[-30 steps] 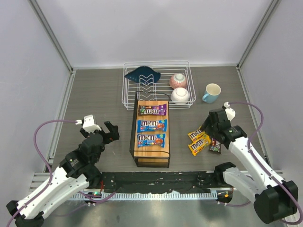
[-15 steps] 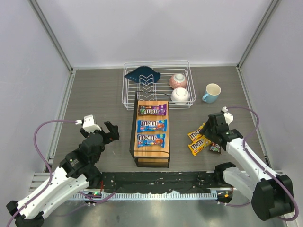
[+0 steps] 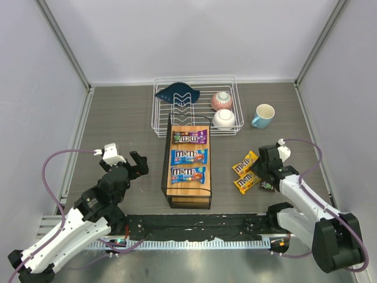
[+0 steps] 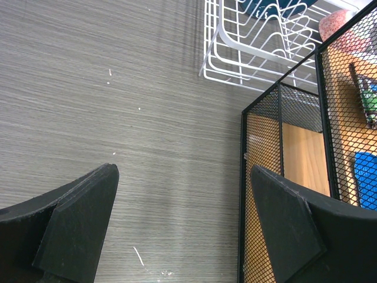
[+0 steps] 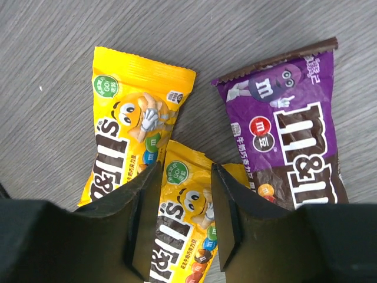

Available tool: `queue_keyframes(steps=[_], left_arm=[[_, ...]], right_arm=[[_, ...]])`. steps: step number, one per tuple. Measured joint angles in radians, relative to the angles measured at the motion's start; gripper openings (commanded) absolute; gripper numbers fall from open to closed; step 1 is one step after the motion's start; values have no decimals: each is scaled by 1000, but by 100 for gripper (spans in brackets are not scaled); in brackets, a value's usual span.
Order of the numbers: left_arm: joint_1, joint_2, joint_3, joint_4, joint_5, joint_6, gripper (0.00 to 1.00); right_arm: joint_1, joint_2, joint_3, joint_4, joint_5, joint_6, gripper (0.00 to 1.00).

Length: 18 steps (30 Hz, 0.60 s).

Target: Place and organize the candy bags onto the shelf

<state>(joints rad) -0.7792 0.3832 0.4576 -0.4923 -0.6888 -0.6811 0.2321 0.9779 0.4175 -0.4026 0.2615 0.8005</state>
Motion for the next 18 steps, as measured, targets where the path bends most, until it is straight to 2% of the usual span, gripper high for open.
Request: queue_keyframes(steps=[3, 9, 18], left_arm=[[0, 0, 0, 0, 0, 0, 100], [0, 0, 0, 0, 0, 0, 100], [0, 0, 0, 0, 0, 0, 100]], right_arm=[[0, -60, -34, 6, -3, 39, 40], [-1, -247, -111, -10, -19, 156, 39], [-1, -519, -135, -147, -11, 279, 41]])
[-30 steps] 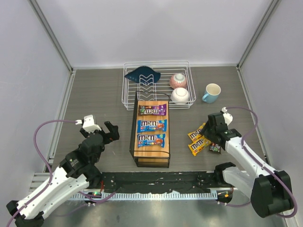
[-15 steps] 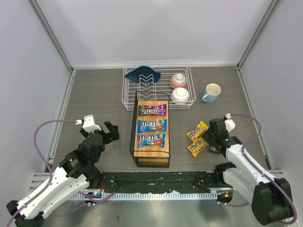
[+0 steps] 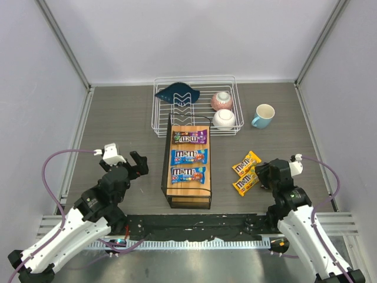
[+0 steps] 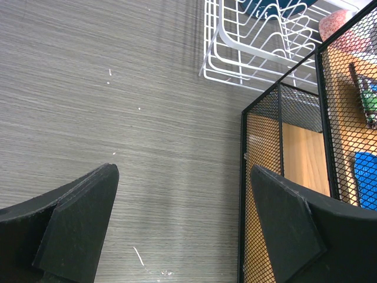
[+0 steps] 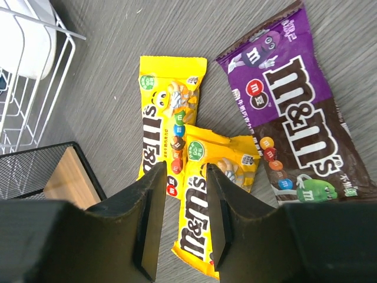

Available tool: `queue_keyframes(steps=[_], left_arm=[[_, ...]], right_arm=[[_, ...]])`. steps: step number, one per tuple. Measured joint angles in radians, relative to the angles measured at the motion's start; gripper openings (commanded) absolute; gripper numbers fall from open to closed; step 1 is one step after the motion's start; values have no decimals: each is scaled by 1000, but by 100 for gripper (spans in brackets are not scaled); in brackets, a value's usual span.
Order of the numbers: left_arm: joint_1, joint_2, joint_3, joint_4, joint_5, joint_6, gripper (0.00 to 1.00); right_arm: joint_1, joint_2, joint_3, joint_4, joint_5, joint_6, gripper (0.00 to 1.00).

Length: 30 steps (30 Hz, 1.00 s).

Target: Place and organize the candy bags onto the shelf

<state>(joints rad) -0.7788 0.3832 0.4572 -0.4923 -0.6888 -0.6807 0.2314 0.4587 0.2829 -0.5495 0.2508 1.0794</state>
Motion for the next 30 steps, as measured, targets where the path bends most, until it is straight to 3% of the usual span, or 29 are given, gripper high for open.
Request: queue_keyframes(steps=[4, 12, 30], left_arm=[[0, 0, 0, 0, 0, 0, 100], [0, 0, 0, 0, 0, 0, 100], [0, -4, 0, 0, -1, 0, 100]], right_arm=[[0, -2, 8, -30, 28, -8, 43], [0, 253, 60, -18, 63, -14, 38], [-24, 382, 85, 89, 137, -56, 22]])
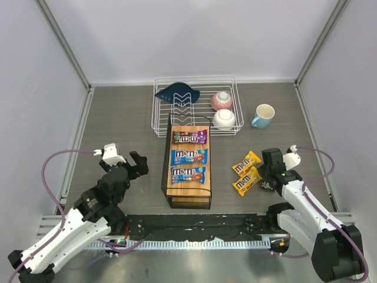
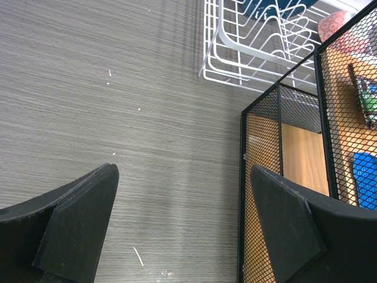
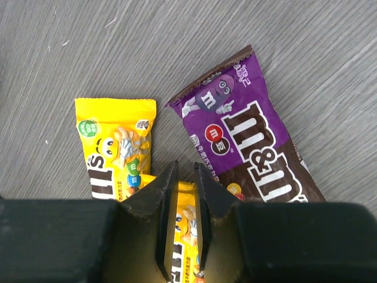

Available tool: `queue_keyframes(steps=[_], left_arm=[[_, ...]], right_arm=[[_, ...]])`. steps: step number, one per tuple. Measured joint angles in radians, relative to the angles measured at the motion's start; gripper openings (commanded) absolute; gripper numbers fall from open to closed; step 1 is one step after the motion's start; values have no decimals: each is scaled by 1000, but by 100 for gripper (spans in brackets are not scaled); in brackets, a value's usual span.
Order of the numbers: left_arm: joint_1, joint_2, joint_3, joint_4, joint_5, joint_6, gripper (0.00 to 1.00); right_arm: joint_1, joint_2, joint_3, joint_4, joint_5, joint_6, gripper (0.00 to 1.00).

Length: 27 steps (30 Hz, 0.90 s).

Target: Place and organize the candy bags onto the shelf

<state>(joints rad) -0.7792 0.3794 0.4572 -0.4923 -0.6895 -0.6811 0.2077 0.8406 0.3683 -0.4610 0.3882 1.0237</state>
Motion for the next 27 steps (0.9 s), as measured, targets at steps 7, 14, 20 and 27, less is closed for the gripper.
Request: queue_keyframes(steps=[7, 14, 20, 27], left_arm=[[0, 0, 0, 0, 0, 0, 100], [0, 0, 0, 0, -2, 0, 99], [0, 0, 0, 0, -2, 0, 100], [0, -11, 0, 0, -2, 0, 100]], right_arm=[[-40, 82, 0, 78, -13, -32, 10], [-54, 108, 0, 104, -43, -54, 1], [-54, 93, 0, 98, -84, -59, 1], [-55, 27, -2, 24, -98, -56, 1]])
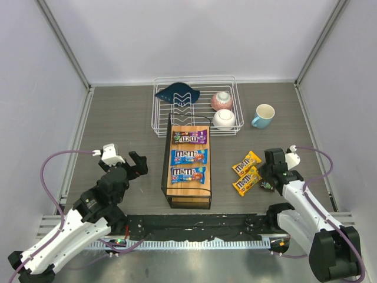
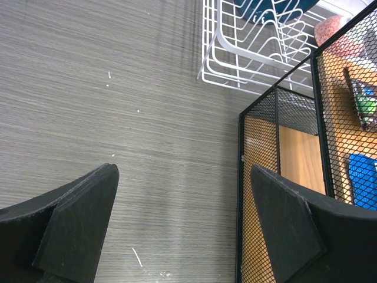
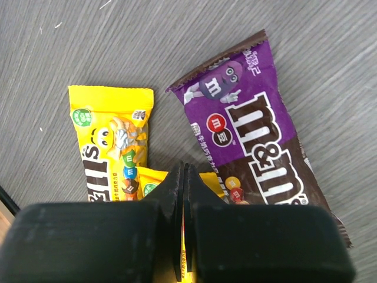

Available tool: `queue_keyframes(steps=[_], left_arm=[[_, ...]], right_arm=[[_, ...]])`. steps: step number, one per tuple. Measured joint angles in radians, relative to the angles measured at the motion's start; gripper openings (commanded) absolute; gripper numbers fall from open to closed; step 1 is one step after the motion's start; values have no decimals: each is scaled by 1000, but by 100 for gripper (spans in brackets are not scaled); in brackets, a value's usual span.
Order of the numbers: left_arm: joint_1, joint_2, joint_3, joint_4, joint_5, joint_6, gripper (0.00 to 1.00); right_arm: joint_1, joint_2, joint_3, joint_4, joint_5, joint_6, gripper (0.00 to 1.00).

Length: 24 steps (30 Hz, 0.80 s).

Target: Place and organize the candy bags onto the shelf

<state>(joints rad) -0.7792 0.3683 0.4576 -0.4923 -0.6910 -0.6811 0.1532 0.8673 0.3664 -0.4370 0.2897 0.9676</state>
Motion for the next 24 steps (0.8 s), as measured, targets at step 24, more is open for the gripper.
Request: queue_keyframes(steps=[24], left_arm=[[0, -24, -3, 0, 0, 0, 100]], right_arm=[[-1, 24, 17, -119, -82, -8, 1]])
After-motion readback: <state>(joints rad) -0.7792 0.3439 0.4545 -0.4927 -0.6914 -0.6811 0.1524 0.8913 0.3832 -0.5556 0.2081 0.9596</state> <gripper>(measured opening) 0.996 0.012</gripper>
